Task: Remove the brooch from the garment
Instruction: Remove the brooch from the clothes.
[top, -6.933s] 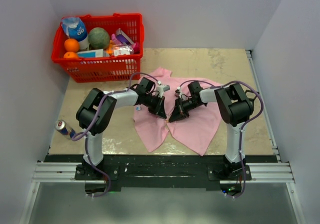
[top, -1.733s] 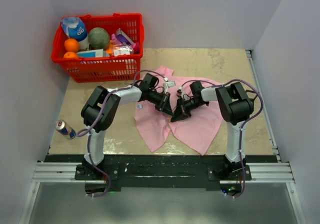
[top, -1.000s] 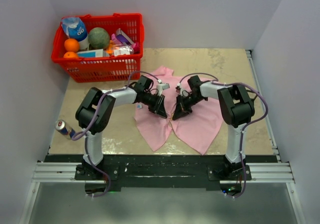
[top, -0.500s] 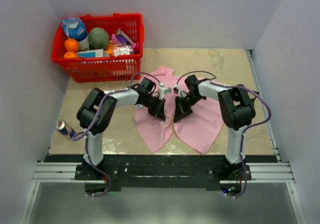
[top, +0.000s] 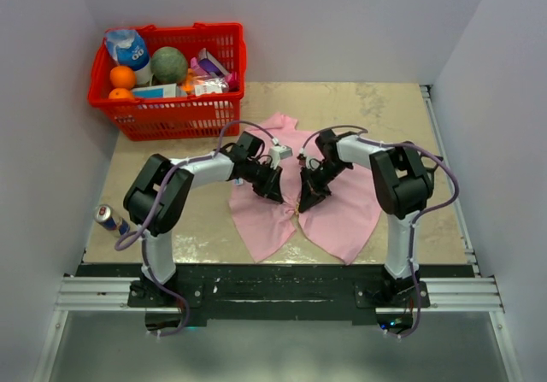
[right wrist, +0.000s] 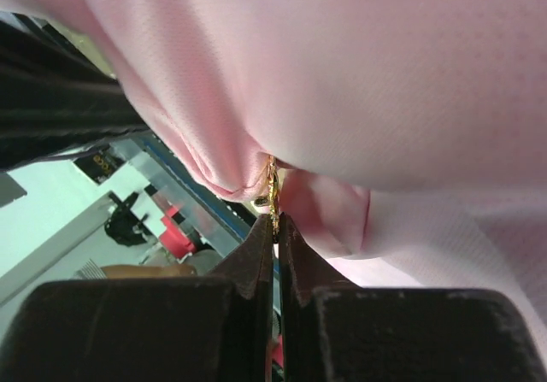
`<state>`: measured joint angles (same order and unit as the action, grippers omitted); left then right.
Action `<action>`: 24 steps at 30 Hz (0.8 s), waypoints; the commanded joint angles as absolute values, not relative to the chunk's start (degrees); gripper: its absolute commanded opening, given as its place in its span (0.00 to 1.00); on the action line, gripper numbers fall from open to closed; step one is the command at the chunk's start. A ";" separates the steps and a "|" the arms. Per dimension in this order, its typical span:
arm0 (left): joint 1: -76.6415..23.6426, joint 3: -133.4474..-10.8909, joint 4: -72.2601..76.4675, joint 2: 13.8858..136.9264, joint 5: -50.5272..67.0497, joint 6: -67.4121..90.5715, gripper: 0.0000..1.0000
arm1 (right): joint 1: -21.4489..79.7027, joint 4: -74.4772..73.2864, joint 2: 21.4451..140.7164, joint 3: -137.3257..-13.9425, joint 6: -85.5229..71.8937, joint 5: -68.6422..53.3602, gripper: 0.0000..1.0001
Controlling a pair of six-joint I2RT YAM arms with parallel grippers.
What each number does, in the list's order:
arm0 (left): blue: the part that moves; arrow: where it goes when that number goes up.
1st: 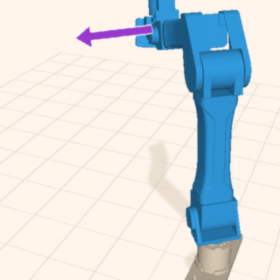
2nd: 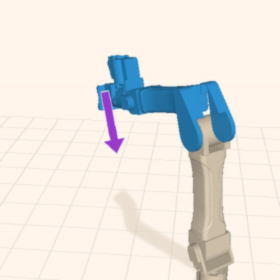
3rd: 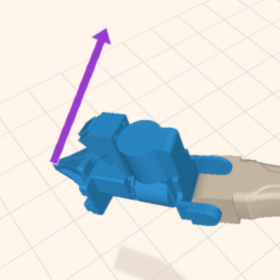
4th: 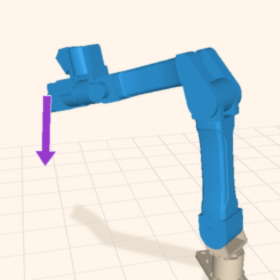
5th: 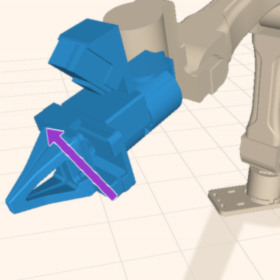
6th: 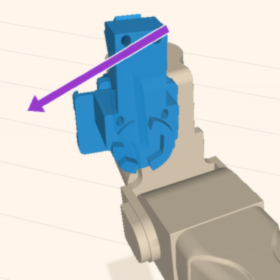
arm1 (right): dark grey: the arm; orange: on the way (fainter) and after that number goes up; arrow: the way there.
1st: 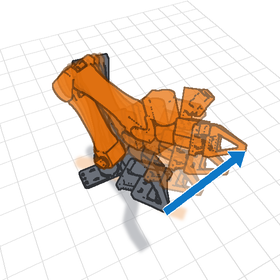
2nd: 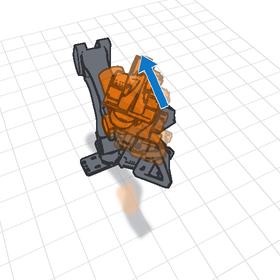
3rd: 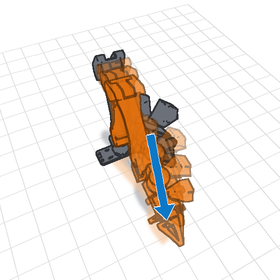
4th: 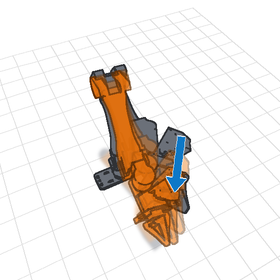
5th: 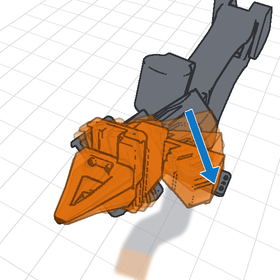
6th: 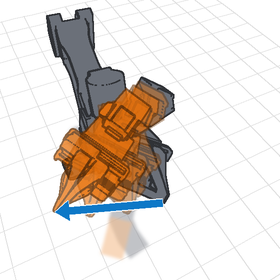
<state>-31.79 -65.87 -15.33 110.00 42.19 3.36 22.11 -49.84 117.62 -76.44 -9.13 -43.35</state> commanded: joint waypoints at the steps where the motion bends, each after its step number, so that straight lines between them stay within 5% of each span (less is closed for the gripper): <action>1: -32.25 -65.92 -10.46 108.63 46.93 2.99 0.04 | 22.93 -54.67 118.21 -77.44 -8.26 -44.12 0.00; 20: -32.70 -67.23 -2.37 116.10 44.03 3.87 0.00 | 27.95 -53.88 116.55 -67.95 -11.42 -51.06 0.00; 24: -31.20 -66.89 -0.89 109.53 47.10 6.24 0.00 | 27.95 -53.00 116.54 -69.60 -12.13 -51.33 0.00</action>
